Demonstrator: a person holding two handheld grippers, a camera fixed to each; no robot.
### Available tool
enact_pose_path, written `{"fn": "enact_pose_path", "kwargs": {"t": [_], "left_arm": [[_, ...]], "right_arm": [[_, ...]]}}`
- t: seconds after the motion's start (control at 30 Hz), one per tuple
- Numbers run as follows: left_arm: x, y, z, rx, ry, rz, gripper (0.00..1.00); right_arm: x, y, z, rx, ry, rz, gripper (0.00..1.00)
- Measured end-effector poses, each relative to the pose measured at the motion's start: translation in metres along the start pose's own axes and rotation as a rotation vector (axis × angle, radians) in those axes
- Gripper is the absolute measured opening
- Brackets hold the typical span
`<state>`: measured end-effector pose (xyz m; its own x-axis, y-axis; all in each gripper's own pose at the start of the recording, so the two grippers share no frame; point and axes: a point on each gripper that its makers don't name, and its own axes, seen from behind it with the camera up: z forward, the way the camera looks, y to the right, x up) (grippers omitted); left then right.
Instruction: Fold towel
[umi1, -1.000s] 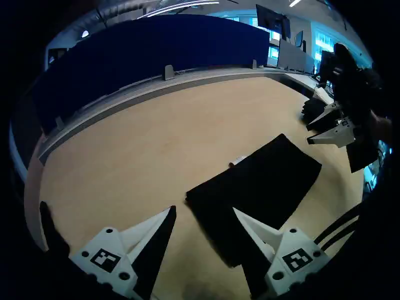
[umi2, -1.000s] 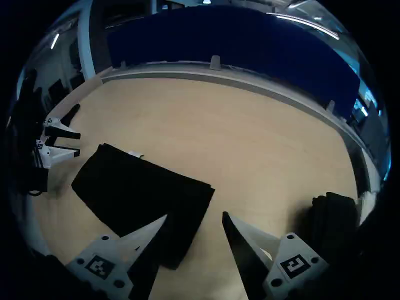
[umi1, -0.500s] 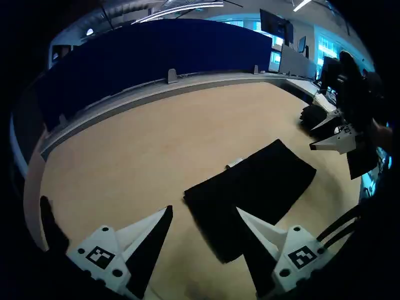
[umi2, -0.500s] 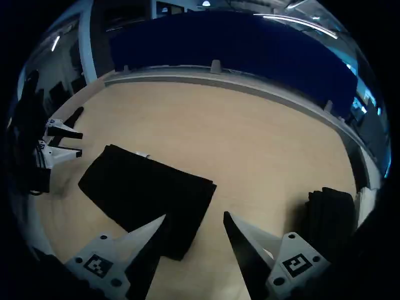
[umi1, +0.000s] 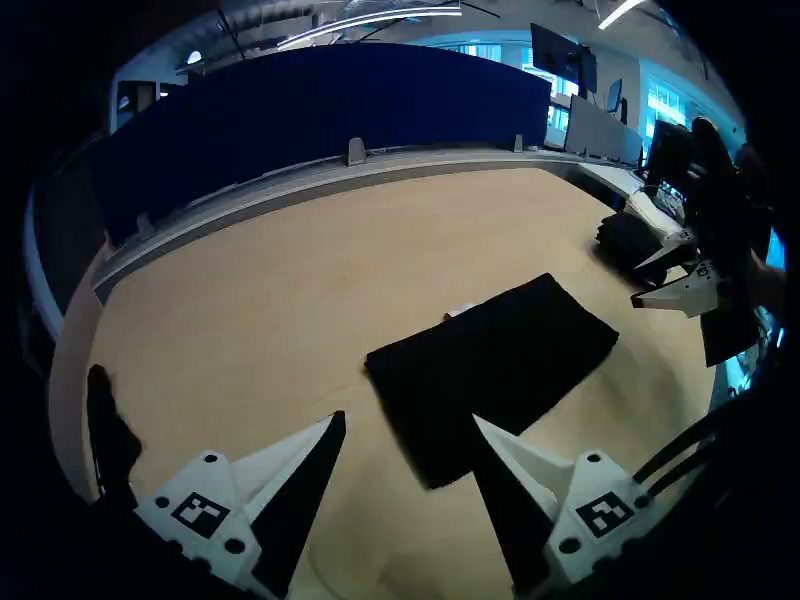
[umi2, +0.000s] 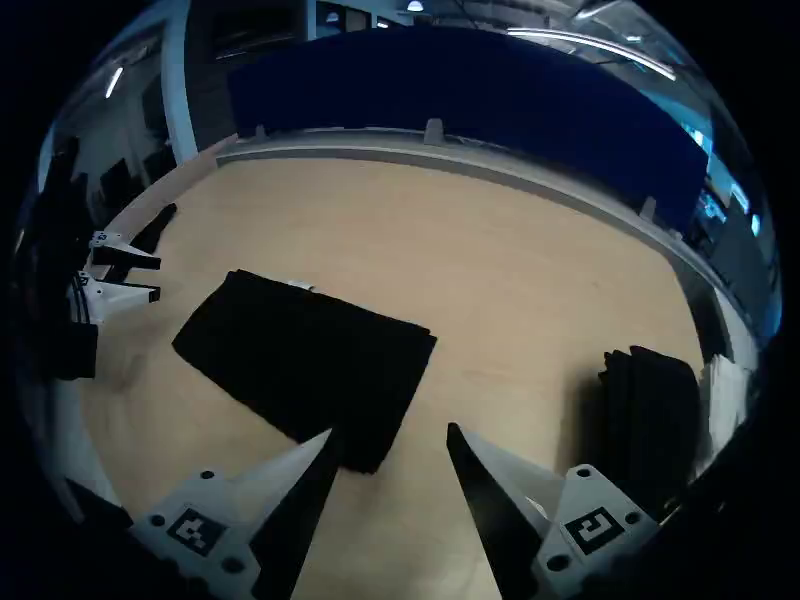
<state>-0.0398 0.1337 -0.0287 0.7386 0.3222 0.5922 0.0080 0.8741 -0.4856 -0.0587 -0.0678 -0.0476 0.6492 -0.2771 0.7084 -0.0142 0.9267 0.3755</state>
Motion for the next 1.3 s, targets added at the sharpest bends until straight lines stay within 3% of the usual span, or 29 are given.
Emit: {"fn": "enact_pose_path", "kwargs": {"t": [0.3,0.6,1.0,1.3], "left_arm": [[-0.003,-0.003,-0.01,0.02,0.005,-0.02,0.83],[-0.01,-0.012,-0.03,0.074,0.016,-0.067,0.84],[-0.043,-0.023,-0.072,0.162,0.004,-0.146,0.89],[-0.054,-0.033,-0.095,0.212,0.009,-0.183,0.9]], "right_arm": [[-0.006,-0.002,-0.005,0.016,-0.001,-0.01,0.78],[-0.015,-0.015,-0.001,0.092,-0.029,-0.106,0.79],[-0.032,-0.029,0.006,0.172,-0.101,-0.278,0.79],[-0.038,-0.029,0.017,0.186,-0.13,-0.315,0.79]]}}
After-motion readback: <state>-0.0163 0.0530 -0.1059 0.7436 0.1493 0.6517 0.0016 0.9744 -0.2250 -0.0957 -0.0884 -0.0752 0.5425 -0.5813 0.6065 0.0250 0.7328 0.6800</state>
